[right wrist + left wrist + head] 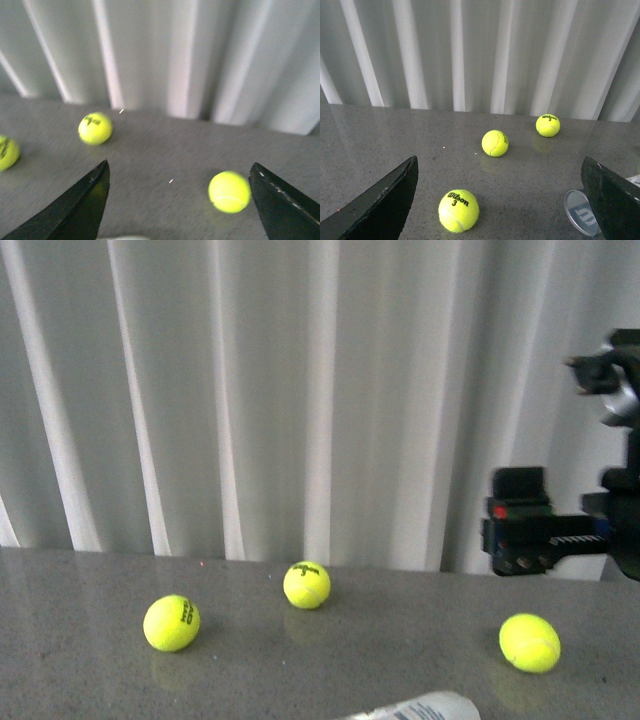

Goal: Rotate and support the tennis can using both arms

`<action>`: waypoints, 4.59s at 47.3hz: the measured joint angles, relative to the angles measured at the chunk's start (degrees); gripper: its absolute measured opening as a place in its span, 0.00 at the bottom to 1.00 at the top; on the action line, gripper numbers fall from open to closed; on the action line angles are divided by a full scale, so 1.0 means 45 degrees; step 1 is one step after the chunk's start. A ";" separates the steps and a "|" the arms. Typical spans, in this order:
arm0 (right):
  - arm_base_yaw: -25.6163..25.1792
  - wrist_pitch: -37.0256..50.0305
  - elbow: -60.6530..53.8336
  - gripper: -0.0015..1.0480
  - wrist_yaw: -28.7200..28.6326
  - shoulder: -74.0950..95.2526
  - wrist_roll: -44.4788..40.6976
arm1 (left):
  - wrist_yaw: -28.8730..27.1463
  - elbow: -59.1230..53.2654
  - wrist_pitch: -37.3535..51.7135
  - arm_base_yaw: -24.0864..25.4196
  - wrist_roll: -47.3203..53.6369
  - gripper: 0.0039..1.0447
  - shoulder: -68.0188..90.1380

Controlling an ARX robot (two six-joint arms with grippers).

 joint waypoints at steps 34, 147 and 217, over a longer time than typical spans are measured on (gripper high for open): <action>-0.2594 0.1321 -0.6319 0.03 -0.1841 -0.6703 -0.0374 | -0.0010 0.0000 0.0000 0.0000 0.0000 0.94 0.0000; -0.3662 -0.9398 -0.7606 0.53 -0.2875 -1.8923 -0.0389 | -0.0005 0.0000 0.0000 0.0000 0.0000 0.94 -0.0015; -0.3662 -0.9408 -0.7606 0.93 -0.2875 -1.8933 -0.0384 | 0.7854 0.6314 1.0316 -0.1112 -1.0020 0.94 2.3537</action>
